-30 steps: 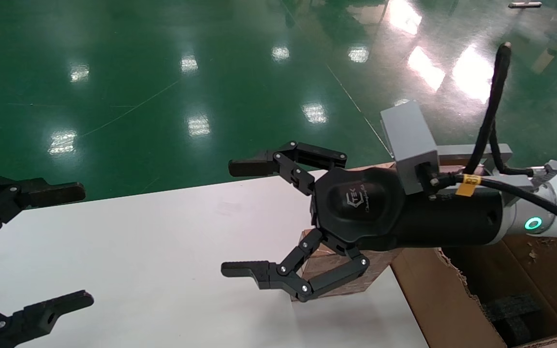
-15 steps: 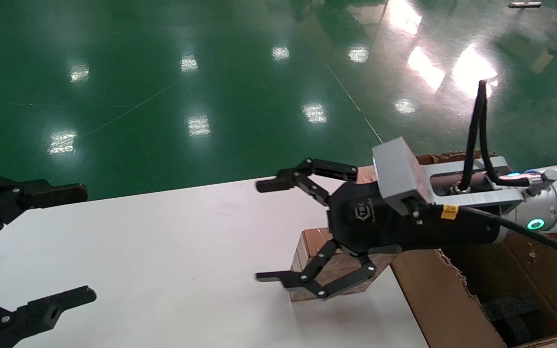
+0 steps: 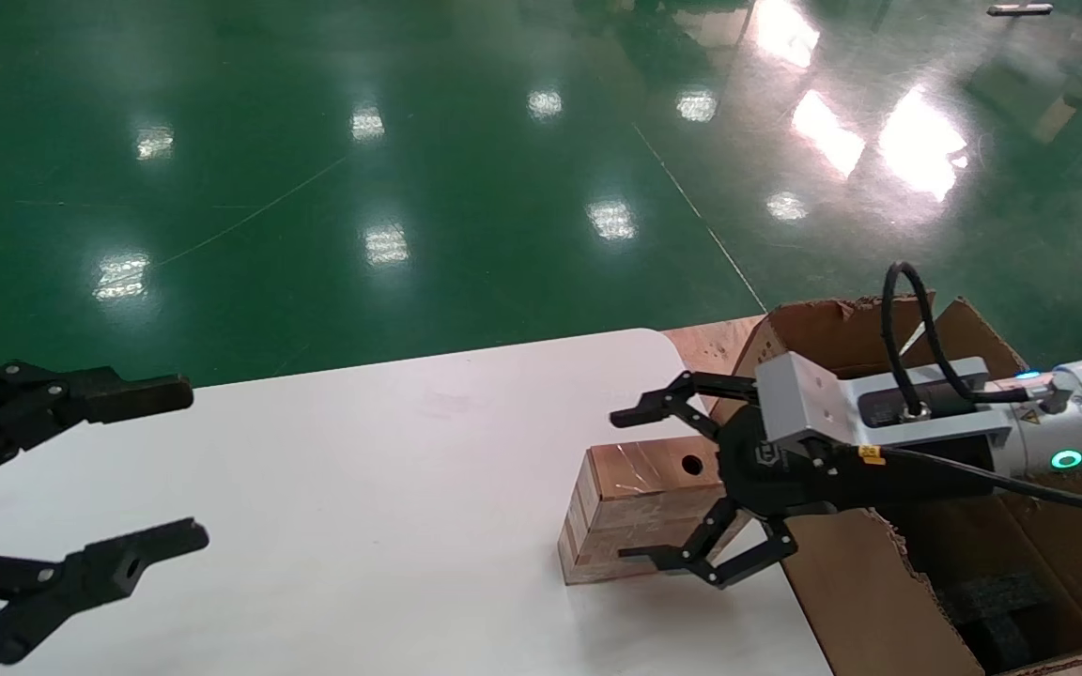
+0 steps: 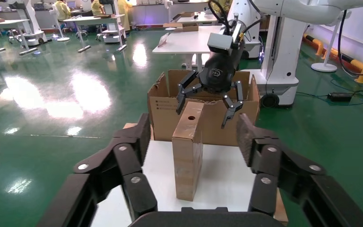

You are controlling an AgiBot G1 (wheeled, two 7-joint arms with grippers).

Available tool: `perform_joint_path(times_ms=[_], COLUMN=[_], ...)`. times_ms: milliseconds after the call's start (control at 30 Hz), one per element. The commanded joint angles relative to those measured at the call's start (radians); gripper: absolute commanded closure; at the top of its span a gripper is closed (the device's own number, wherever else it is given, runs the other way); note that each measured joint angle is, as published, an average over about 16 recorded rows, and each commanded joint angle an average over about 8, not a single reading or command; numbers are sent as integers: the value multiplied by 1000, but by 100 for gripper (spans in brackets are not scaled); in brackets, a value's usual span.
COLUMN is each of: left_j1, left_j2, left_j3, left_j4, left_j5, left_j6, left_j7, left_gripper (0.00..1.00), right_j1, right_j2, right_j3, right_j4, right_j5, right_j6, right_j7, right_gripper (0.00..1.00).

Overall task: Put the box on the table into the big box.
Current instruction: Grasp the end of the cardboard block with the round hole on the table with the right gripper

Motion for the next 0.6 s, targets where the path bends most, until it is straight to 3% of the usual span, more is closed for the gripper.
perform_joint_path(times_ms=[33, 600], left_j1=[0, 0], left_j2=[0, 0], left_j3=[0, 1], left_j4=[0, 0], left_j5=[0, -1], left_j6=[0, 0], left_j7=[0, 0], left_gripper=[100, 100], right_j1=[12, 182], right_j2=[9, -79], right_j3=[-29, -216], right_j4=[-25, -301], right_j5=[-1, -56], right_j6=[1, -1], right_j7=[-23, -171], right_gripper=[0, 0])
